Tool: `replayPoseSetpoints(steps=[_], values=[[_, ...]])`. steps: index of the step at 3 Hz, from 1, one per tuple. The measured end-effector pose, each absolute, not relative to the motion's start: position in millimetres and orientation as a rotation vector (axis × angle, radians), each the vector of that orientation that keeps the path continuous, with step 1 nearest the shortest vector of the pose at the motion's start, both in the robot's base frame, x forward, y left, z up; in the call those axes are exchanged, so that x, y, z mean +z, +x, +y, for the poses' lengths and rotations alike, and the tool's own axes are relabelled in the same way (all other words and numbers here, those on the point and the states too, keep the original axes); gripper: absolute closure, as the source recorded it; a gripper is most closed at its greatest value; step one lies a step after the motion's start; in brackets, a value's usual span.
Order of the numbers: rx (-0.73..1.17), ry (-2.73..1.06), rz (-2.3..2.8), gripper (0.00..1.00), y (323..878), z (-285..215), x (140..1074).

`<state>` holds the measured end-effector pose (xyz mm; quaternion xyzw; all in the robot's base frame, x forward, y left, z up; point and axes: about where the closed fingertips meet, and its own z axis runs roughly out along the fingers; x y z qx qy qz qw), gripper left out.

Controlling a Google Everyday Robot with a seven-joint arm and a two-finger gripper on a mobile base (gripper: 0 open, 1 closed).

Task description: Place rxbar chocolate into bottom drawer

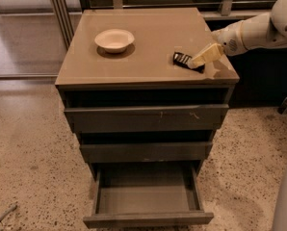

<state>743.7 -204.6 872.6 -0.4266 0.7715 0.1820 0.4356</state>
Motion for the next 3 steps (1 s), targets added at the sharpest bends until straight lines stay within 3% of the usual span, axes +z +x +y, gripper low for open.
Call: replayPoseSetpoints(steps=[3], values=[[0.511, -1.128, 1.959, 0.0, 769, -184, 837]])
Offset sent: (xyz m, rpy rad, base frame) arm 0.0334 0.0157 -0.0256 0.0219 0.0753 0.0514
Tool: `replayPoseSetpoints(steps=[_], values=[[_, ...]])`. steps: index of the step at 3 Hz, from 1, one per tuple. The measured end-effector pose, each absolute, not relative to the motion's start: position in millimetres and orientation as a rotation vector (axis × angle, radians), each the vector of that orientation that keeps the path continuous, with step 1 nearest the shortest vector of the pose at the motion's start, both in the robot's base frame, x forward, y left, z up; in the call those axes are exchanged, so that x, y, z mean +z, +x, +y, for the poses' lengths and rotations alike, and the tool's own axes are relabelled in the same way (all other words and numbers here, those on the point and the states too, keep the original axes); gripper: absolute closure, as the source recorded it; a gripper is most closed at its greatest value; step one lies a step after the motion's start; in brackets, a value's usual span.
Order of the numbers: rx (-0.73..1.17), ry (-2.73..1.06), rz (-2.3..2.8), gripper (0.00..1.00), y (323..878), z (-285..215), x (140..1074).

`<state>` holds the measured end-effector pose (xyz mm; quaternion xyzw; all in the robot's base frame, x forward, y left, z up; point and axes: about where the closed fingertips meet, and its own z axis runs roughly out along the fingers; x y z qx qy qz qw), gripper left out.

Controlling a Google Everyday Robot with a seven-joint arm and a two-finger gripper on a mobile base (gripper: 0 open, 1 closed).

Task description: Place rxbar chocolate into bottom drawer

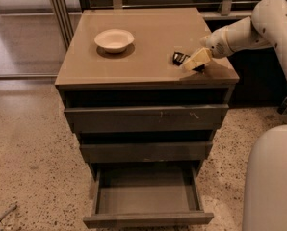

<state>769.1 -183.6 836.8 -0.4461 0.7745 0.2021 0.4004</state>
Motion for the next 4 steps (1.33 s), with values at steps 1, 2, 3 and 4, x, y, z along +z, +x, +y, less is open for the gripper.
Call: replayPoseSetpoints(steps=[1, 2, 3, 4], values=[[0.487, -1.168, 1.979, 0.0, 773, -183, 822], [0.477, -1.186, 2.004, 0.0, 776, -185, 809], [0.497, -1.178, 2.043, 0.0, 776, -186, 800], [0.521, -1.156, 2.104, 0.18, 776, -187, 795]])
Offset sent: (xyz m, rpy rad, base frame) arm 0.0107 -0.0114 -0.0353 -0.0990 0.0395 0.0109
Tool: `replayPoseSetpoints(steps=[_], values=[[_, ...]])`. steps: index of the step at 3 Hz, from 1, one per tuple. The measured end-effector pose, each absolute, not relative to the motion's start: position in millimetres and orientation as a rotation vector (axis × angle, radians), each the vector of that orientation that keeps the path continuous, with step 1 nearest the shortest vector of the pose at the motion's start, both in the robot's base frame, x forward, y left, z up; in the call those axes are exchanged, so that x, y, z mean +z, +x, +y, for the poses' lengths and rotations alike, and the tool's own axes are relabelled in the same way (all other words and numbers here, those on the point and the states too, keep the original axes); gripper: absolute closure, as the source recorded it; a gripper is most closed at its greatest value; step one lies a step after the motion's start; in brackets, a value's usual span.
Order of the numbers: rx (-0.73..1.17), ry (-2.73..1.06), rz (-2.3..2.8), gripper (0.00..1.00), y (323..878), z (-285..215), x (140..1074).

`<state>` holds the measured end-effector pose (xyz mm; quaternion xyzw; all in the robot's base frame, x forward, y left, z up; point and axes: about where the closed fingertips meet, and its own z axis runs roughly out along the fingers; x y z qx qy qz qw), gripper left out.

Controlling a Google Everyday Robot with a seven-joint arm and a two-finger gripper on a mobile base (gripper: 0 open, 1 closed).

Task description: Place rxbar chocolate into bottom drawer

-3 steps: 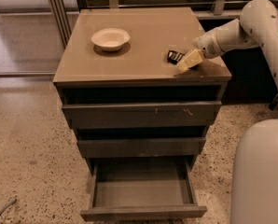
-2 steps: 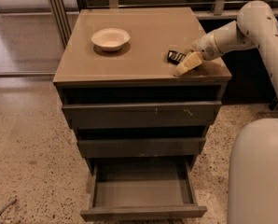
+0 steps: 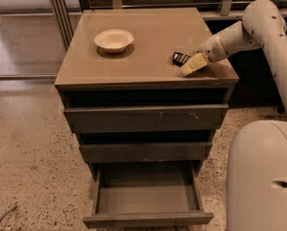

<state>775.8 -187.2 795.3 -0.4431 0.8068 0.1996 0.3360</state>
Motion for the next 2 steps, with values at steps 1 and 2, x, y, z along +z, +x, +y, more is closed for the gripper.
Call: replayPoseSetpoints(steps=[1, 2], values=[[0.521, -1.155, 2.105, 0.41, 775.8, -187.2, 801.0], [0.521, -1.155, 2.105, 0.64, 775.8, -187.2, 808.6]])
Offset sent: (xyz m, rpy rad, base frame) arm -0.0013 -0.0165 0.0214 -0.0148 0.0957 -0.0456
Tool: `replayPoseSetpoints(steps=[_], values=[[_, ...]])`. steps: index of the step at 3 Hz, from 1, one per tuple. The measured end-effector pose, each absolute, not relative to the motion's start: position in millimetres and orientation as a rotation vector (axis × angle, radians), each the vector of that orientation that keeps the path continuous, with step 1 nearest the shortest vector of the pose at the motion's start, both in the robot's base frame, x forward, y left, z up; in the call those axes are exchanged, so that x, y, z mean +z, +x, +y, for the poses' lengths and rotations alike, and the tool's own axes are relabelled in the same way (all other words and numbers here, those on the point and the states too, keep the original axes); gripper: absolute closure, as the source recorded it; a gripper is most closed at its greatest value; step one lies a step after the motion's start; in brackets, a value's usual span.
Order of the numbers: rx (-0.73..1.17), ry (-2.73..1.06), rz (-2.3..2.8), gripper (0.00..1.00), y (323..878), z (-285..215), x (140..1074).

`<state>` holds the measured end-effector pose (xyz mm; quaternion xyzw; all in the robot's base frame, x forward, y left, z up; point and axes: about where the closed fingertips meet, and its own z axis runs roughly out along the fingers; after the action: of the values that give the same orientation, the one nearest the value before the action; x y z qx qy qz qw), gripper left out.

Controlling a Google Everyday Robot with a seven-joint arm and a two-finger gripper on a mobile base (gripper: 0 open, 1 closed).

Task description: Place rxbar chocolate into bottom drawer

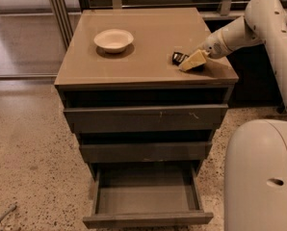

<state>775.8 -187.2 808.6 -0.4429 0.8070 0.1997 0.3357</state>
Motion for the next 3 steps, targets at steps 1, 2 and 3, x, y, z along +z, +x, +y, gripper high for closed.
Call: replayPoseSetpoints(steps=[1, 2, 3], values=[[0.521, -1.155, 2.105, 0.88, 775.7, -187.2, 815.9], [0.558, -1.147, 2.138, 1.0, 769.3, -188.0, 814.1], [0.558, -1.148, 2.138, 1.0, 769.3, -188.0, 814.1]])
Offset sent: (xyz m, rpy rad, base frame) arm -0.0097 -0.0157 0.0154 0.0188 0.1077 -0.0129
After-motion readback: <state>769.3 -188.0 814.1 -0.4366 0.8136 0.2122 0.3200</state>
